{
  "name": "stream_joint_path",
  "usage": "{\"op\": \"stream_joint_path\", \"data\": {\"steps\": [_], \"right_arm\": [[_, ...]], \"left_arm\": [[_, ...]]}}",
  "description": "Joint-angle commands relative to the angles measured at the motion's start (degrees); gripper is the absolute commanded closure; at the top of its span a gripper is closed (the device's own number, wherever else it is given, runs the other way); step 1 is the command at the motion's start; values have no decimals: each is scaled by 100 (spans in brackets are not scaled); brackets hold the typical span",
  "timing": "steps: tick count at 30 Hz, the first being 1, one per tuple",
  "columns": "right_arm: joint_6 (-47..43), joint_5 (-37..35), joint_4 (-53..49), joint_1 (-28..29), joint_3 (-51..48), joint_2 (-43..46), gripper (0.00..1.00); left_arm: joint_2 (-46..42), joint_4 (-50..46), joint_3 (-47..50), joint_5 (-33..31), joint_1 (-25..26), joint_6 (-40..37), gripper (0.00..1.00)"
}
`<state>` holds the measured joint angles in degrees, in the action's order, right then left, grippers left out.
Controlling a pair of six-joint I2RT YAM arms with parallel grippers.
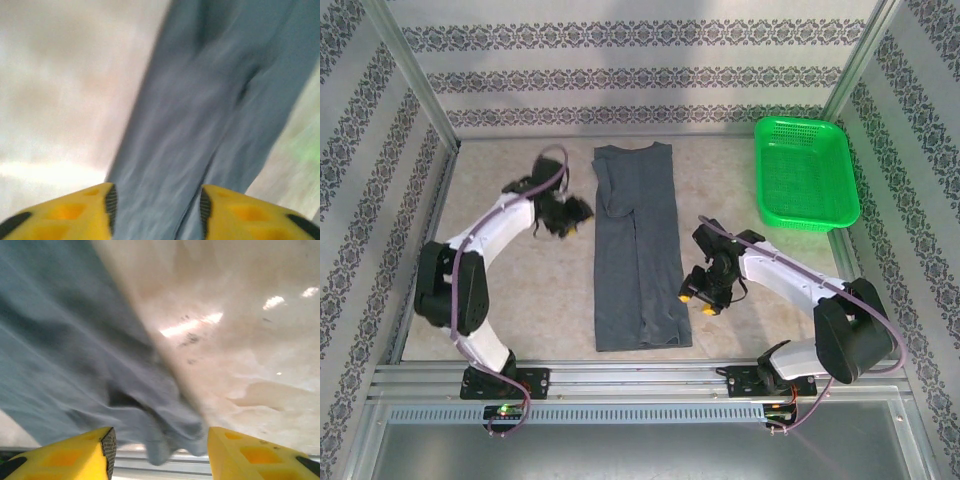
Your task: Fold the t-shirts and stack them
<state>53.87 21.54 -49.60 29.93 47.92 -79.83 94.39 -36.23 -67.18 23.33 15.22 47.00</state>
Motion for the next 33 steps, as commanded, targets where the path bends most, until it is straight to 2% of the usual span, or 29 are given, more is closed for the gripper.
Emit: {"op": "stream_joint_path", "data": {"steps": [1,4,7,15,23,25,26,28,30,33], "right_arm": [[-686,116,-236,106,-293,-47,51],[-649,277,32,256,-508,-116,54],[-582,313,197,460,-538,-293,56],[-333,395,541,892,-579,-692,59],[-201,589,789,1049,-691,-1019,61],[-184,599,840,1098,-679,-1110,62],[-167,597,860,1100,-675,-1122,65],[-117,518,864,1107,-661,-1026,79],[-62,395,757,1098,-610,-808,97],[90,196,515,1087,-431,-366,100]], "left_arm": [[-466,-569,1215,890,575,250,59],[-1150,-254,2178,1192,1154,863,61],[-1383,29,2623,1329,1580,1316,61],[-1164,482,2949,1400,2318,1725,59],[-310,1538,2888,1326,2641,2076,61],[-187,1514,2774,1258,2681,2025,68],[-174,1493,2744,1229,2700,2030,74],[-280,1367,2720,1156,2729,2034,86],[-603,960,2686,992,2740,2011,99],[-1362,276,2653,638,2725,2053,100]]}}
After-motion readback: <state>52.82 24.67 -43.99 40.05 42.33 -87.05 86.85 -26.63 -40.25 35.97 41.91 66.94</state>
